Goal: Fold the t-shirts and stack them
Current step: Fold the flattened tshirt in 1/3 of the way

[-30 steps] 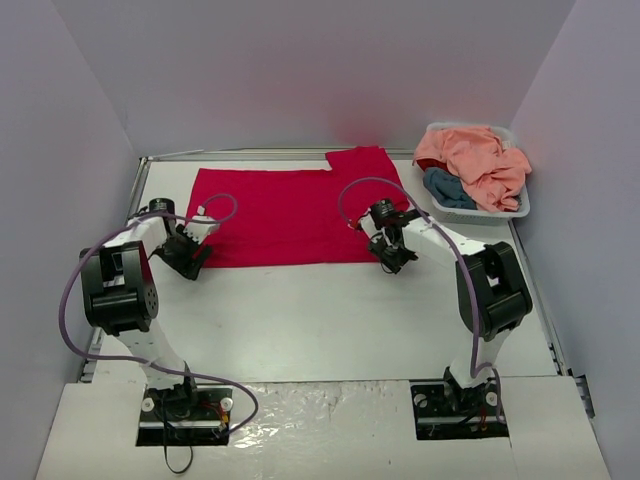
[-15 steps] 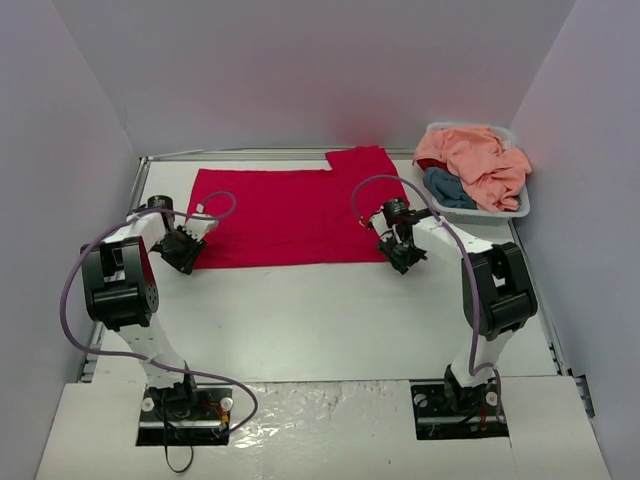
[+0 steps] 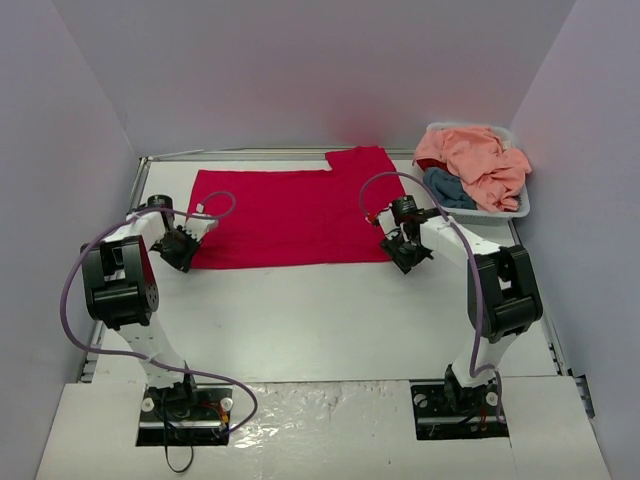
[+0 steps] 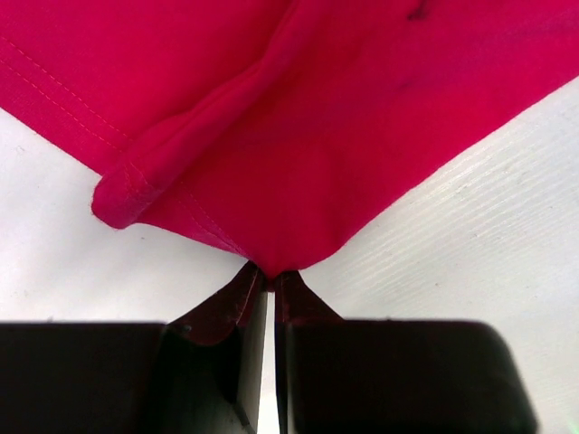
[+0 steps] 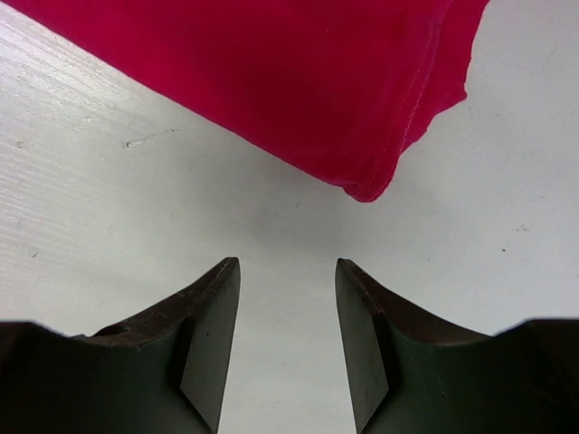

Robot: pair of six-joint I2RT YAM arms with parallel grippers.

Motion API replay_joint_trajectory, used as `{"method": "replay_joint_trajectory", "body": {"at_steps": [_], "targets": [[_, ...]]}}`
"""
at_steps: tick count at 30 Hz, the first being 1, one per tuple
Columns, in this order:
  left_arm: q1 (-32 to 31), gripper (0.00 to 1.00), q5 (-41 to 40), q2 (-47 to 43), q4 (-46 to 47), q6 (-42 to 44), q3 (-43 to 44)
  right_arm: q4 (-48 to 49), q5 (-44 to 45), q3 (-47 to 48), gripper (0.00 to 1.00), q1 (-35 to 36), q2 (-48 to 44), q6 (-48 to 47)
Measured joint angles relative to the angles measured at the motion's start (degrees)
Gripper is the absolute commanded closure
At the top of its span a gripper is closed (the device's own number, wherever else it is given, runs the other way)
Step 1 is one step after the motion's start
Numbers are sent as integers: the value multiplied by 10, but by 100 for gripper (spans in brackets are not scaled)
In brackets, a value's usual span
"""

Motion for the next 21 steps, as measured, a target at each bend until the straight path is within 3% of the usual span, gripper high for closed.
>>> {"method": "replay_joint_trajectory", "body": {"at_steps": [21], "targets": [[0,97,0,-1,3,0,-3,9,19,45,57,-23,71,1]]}}
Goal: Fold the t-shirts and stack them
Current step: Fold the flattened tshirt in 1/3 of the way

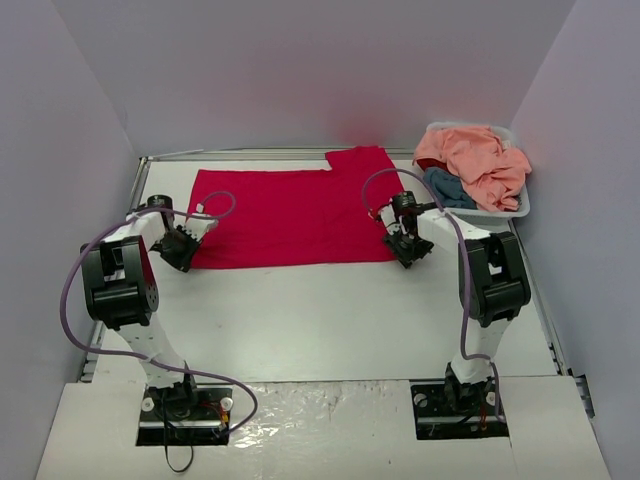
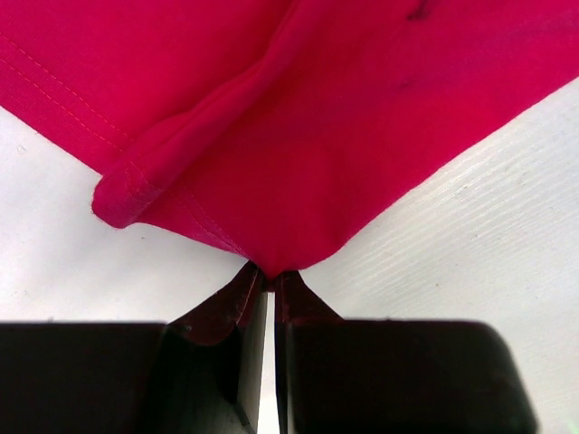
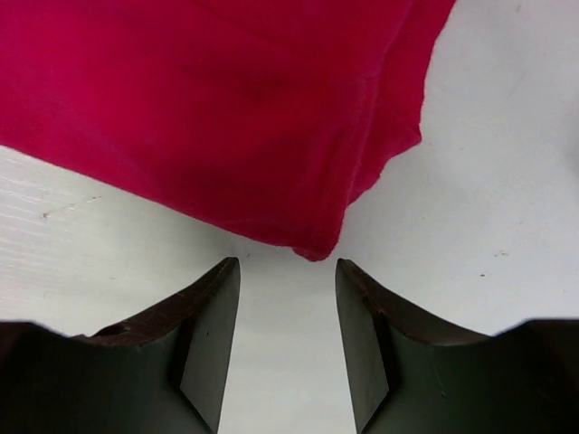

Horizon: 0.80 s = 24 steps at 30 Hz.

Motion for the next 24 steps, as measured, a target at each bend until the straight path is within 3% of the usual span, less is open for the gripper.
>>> {"method": "replay_joint_trajectory", "body": {"at_steps": [17,24], "targets": [[3,98,5,-7,13,0,-12,4,2,29,59,-11,30,-12],[3,98,10,-8,16,0,-14,4,-1,32,70,-11,34,-16]]}}
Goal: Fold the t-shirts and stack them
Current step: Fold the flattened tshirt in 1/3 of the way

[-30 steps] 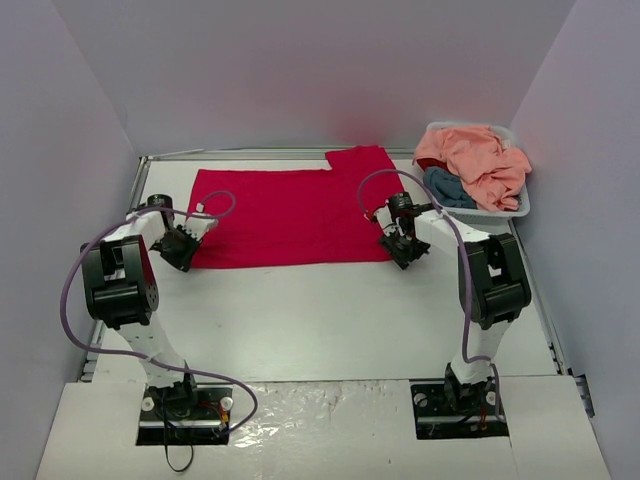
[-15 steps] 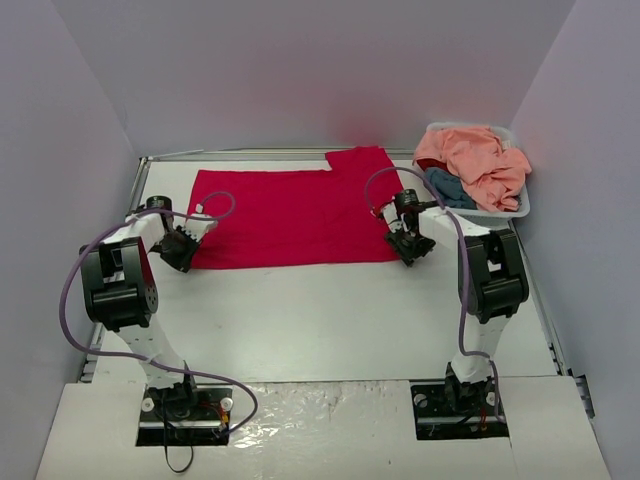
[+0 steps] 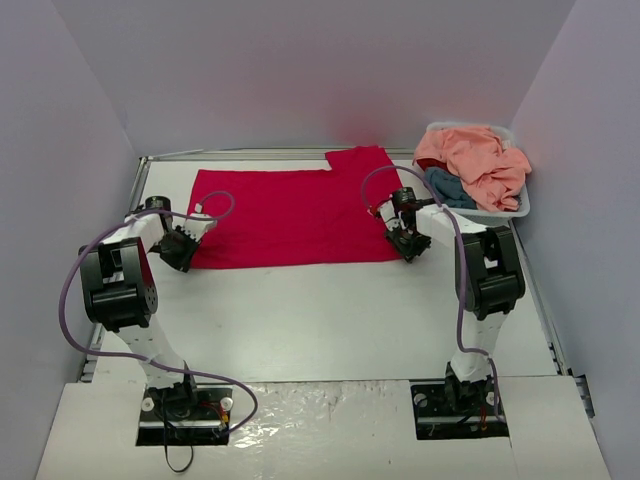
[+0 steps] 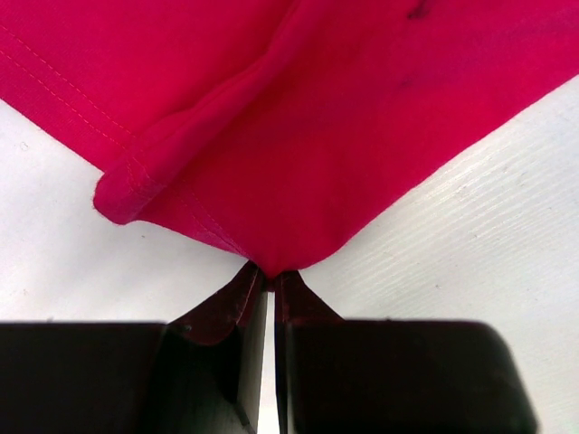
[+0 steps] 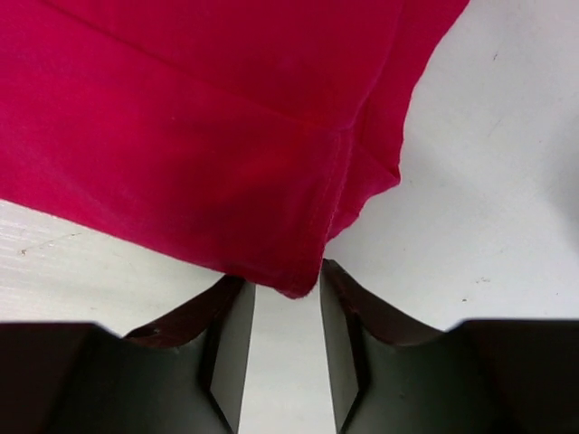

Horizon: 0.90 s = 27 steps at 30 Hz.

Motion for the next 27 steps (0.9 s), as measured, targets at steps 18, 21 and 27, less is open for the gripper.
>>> {"method": "replay_joint_trajectory", "body": {"at_steps": [18,21,27], "targets": [[0,97,1,0,0,1,0,2,-5,5,100,0,7,-1],[0,97,1,-2,-1,3,-1,4,-3,3,100,0,7,-1],[0,97,2,-18,-5,15,-21,18,4,-19,100,0,-9,-1]]}}
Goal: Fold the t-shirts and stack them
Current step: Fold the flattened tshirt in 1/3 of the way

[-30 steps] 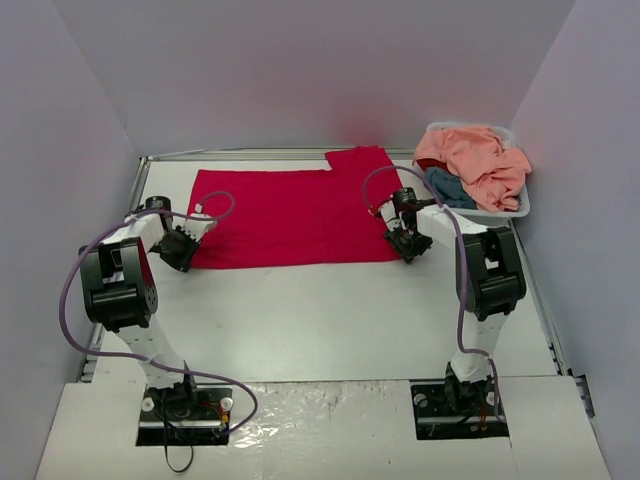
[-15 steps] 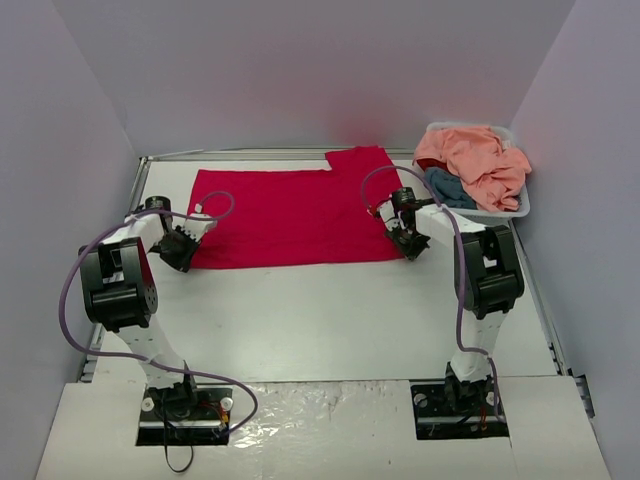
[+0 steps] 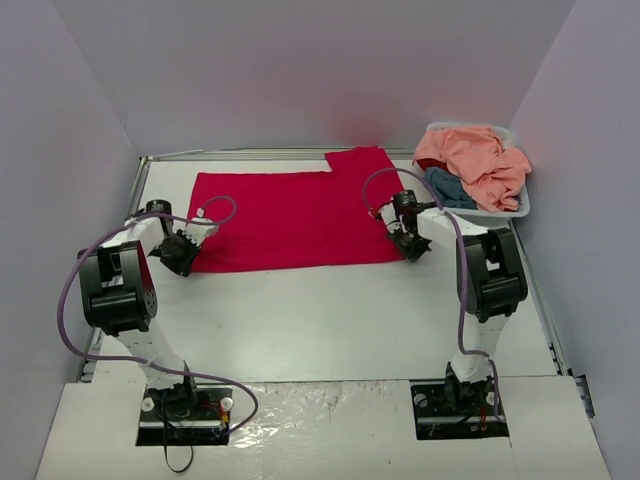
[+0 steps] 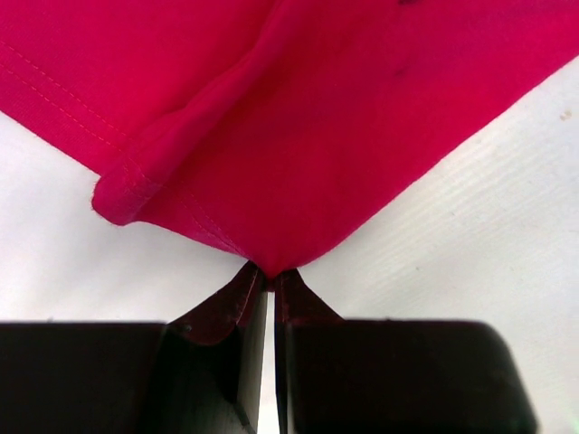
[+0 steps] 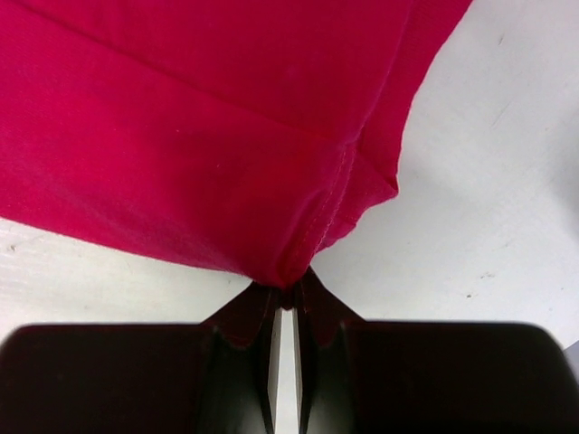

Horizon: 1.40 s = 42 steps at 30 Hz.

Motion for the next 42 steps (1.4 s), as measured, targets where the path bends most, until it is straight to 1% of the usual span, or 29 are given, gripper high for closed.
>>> {"method": "replay_joint_trajectory", "body": {"at_steps": [10,27,36,42], "targets": [[0,98,0,-40,-40,17,-43,-15,2,-58,100,-1,-50,0],[0,97,3,-159,-108,58,-99,-84,5,-143,100,-4,-213,-2],[0,97,4,-197,-141,75,-108,-134,4,-153,100,-4,-269,-6],[0,97,9,-210,-154,78,-110,-162,3,-155,100,-4,-284,-13]]}}
